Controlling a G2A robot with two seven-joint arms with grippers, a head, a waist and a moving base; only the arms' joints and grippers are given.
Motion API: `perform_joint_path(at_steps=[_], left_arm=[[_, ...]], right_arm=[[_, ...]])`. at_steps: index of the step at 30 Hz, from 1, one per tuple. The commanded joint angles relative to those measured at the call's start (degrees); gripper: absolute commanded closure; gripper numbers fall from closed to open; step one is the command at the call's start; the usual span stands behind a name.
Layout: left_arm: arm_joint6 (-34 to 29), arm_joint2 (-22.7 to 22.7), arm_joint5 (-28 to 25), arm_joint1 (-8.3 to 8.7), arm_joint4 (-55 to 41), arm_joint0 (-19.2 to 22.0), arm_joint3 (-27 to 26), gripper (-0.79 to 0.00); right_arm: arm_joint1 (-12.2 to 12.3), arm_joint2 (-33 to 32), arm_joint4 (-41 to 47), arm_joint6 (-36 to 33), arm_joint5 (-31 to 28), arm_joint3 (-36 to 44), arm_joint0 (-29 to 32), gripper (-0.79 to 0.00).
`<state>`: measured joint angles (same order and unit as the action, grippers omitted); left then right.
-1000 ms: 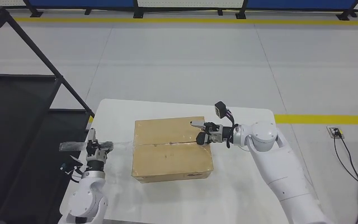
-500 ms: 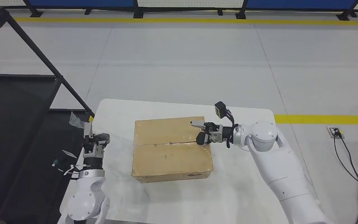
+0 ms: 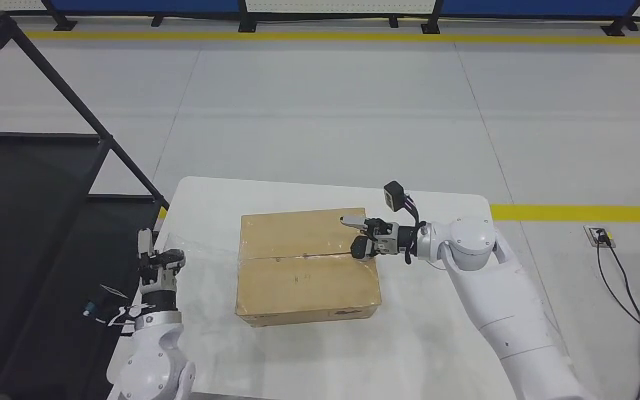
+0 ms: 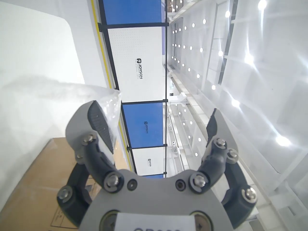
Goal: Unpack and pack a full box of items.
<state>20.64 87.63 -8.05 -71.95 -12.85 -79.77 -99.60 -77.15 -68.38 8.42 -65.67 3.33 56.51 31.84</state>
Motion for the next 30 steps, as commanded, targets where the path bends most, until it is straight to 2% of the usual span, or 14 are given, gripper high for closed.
perform_joint_path(at_steps=[1,11,22,27,30], left_arm=[[0.10,0.20,0.60,-0.08,0.39,-0.27,1.07,-0.785],[-7.52,0.04,5.12,-0.25,-0.11,1.79,8.14,-0.785],[-14.38,0.52,3.91,-0.16,2.29,-3.74,4.82,-0.785],[-19.90,0.51,7.00,-0.08,0.77,-3.19,5.62,-0.785],[-18.54,0.74,4.69,-0.20,1.49,-4.02,5.11,-0.785]], right_arm=[[0.00,0.00,0.00,0.00,0.00,0.00,0.00,-0.785],[0.00,0.00,0.00,0.00,0.00,0.00,0.00,-0.785],[0.00,0.00,0.00,0.00,0.00,0.00,0.00,-0.785],[0.00,0.00,0.00,0.00,0.00,0.00,0.00,-0.785],[0.00,0.00,0.00,0.00,0.00,0.00,0.00,-0.785]])
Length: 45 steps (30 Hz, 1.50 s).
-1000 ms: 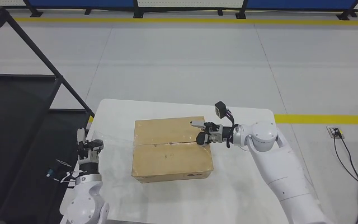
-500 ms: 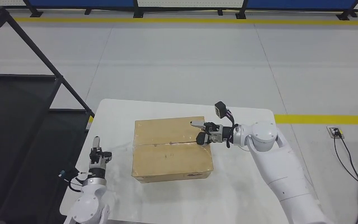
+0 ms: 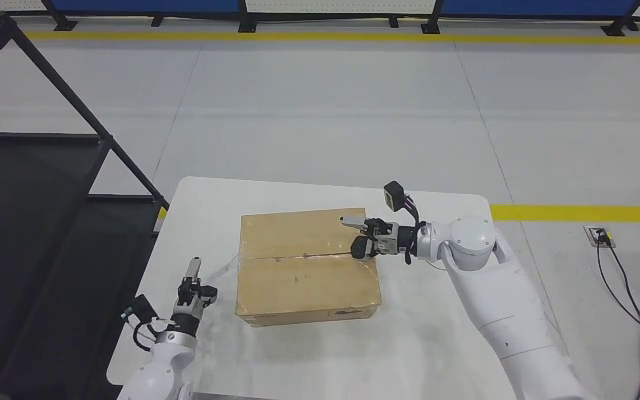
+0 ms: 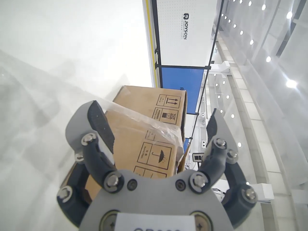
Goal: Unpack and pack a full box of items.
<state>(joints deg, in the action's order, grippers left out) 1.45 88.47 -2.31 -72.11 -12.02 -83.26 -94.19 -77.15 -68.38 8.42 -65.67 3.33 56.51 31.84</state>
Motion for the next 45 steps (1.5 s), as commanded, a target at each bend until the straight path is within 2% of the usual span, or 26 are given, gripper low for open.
perform_joint_path(at_steps=[1,9,13,16,21,26,30,35,45], left_arm=[[0.82,-0.14,-1.81,-0.08,0.85,-1.15,-0.74,-0.785],[-2.76,0.87,-6.01,-0.05,0.34,-4.34,-2.14,-0.785],[-4.90,1.74,-4.49,0.07,-0.20,-5.21,-2.03,-0.785],[-6.77,0.99,-1.19,0.01,-1.39,-3.28,-0.42,-0.785],[-8.67,-1.07,3.83,-0.26,-3.08,2.98,4.62,-0.785],[-5.84,-3.26,7.58,-0.97,-5.70,8.63,9.77,-0.785],[-2.51,-3.55,8.16,-1.49,-8.30,11.45,11.84,-0.785],[-1.35,-1.54,7.39,-1.63,-11.57,11.83,11.16,-0.785],[0.80,1.39,5.13,-1.51,-10.73,9.34,5.35,-0.785]], right_arm=[[0.00,0.00,0.00,0.00,0.00,0.00,0.00,-0.785],[0.00,0.00,0.00,0.00,0.00,0.00,0.00,-0.785],[0.00,0.00,0.00,0.00,0.00,0.00,0.00,-0.785],[0.00,0.00,0.00,0.00,0.00,0.00,0.00,-0.785],[0.00,0.00,0.00,0.00,0.00,0.00,0.00,-0.785],[0.00,0.00,0.00,0.00,0.00,0.00,0.00,-0.785],[0.00,0.00,0.00,0.00,0.00,0.00,0.00,-0.785],[0.00,0.00,0.00,0.00,0.00,0.00,0.00,-0.785],[0.00,0.00,0.00,0.00,0.00,0.00,0.00,-0.785]])
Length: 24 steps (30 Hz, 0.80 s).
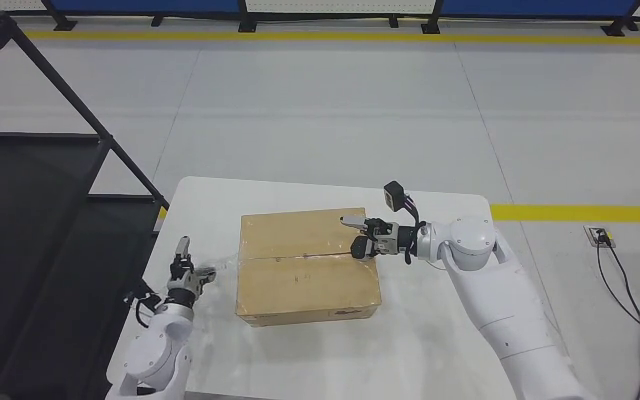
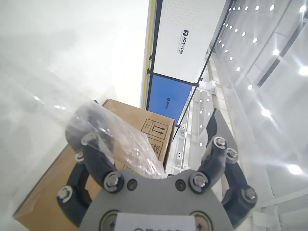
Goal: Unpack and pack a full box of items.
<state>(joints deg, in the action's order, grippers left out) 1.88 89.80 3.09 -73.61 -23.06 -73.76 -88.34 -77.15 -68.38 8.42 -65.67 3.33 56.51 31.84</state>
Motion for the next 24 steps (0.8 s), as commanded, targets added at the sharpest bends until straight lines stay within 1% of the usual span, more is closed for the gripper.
perform_joint_path(at_steps=[1,5,13,19,24], left_arm=[[0.59,0.18,-0.45,-0.04,0.27,-0.37,-1.25,-0.785],[1.56,0.74,-1.25,-0.08,1.00,-1.15,-4.26,-0.785],[2.72,1.11,-2.10,-0.21,2.48,-0.52,-8.00,-0.785],[4.84,0.93,-3.79,-0.31,6.76,-1.94,-12.80,-0.785],[5.95,-0.08,-3.35,-0.45,9.93,-2.19,-16.08,-0.785]], right_arm=[[0.00,0.00,0.00,0.00,0.00,0.00,0.00,-0.785],[0.00,0.00,0.00,0.00,0.00,0.00,0.00,-0.785],[0.00,0.00,0.00,0.00,0.00,0.00,0.00,-0.785],[0.00,0.00,0.00,0.00,0.00,0.00,0.00,-0.785],[0.00,0.00,0.00,0.00,0.00,0.00,0.00,-0.785]])
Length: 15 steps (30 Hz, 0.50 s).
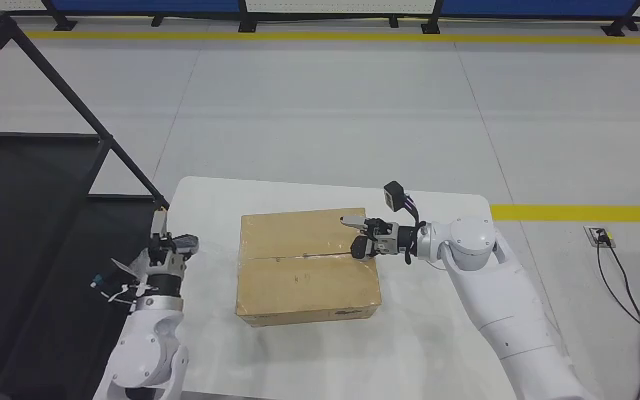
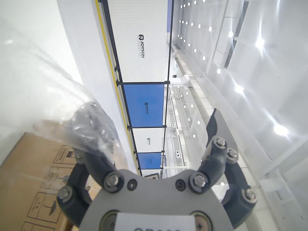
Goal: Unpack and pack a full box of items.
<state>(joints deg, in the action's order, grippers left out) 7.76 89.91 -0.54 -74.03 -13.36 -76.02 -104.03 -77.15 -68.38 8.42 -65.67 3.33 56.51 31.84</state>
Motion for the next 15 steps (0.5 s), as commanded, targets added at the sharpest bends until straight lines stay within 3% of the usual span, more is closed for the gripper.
perform_joint_path(at_steps=[1,8,15], left_arm=[[0.07,-0.40,0.59,-0.06,0.54,0.17,-0.97,-0.785],[0.79,-1.79,3.56,-0.24,4.12,0.54,-4.75,-0.785],[-1.51,-5.34,9.84,-0.10,14.25,1.83,-8.49,-0.785]], right_arm=[[0.00,0.00,0.00,0.00,0.00,0.00,0.00,-0.785],[0.00,0.00,0.00,0.00,0.00,0.00,0.00,-0.785],[0.00,0.02,0.06,0.72,-0.17,0.37,0.43,-0.785]])
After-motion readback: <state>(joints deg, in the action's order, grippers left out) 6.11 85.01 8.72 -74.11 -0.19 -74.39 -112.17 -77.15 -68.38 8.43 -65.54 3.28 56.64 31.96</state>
